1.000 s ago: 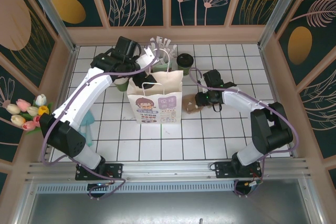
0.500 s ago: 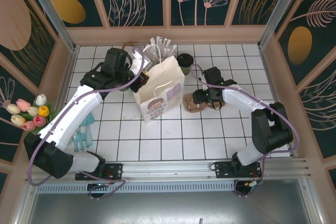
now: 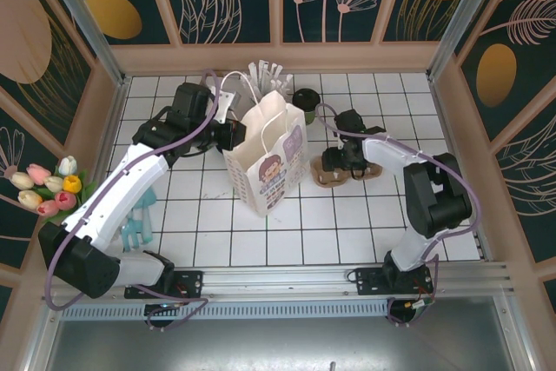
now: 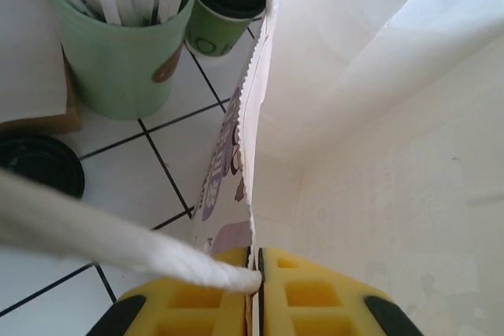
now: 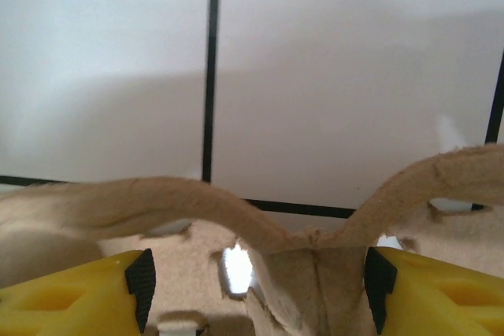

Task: Pack the takeout coffee

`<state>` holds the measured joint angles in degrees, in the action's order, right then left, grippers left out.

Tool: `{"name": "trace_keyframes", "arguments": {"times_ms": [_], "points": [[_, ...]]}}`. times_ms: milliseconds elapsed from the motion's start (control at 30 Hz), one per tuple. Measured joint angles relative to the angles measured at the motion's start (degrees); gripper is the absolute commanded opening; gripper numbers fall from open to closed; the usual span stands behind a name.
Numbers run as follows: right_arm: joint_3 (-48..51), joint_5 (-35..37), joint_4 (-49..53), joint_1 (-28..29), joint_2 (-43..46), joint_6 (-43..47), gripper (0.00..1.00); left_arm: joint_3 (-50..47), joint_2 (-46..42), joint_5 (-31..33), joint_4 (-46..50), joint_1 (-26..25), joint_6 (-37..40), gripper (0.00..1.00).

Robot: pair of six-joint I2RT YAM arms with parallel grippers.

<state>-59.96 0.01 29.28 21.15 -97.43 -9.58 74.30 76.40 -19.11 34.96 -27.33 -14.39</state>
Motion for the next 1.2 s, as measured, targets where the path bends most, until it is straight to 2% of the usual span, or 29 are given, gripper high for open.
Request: {"name": "trace_keyframes", "arguments": {"times_ms": [100, 333, 567, 633, 700, 800, 900, 1033, 1200], "points": [[0.00, 0.48, 0.79, 0.00, -0.90, -1.49, 0.69, -0.24, 0.15, -0.61, 0.13, 0.00, -0.07, 0.17], [0.33, 0.68, 0.42, 0.00, -1.01, -1.44, 0.47, -0.24, 0.15, -1.05, 0.17, 0.00, 3.65, 0.18], [0.87, 0.81, -0.59, 0.00, -1.01, 0.72, 0.48, 0.39, 0.26, -1.16, 1.81, 0.00, 9.84, 0.18], [0.94, 0.39, -0.83, 0.07, -1.01, 1.53, 0.44, 0.48, 0.26, -1.27, 2.34, 0.00, 11.54, 0.18], [1.01, 0.37, -0.96, 0.35, -1.01, 2.21, 0.35, 0.63, 0.37, -1.20, 2.86, 0.00, 13.00, 0.17], [1.05, 0.37, -1.20, 0.70, -0.87, 2.89, 0.29, 1.64, 0.81, -0.96, 3.45, 0.00, 14.73, 0.17], [1.11, 0.63, -1.14, 0.70, 0.28, 3.30, 0.25, 2.36, 0.85, -0.94, 3.76, 0.00, 16.39, 0.16], [1.38, 1.77, -0.02, 0.24, 3.93, 3.15, 0.23, 2.95, 0.85, -0.70, 4.66, 0.00, 18.69, 0.10], [1.07, 1.88, 3.30, -4.83, 9.57, 1.57, 0.20, 4.48, 0.85, -0.70, 7.65, 0.00, 21.68, 0.07]]}}
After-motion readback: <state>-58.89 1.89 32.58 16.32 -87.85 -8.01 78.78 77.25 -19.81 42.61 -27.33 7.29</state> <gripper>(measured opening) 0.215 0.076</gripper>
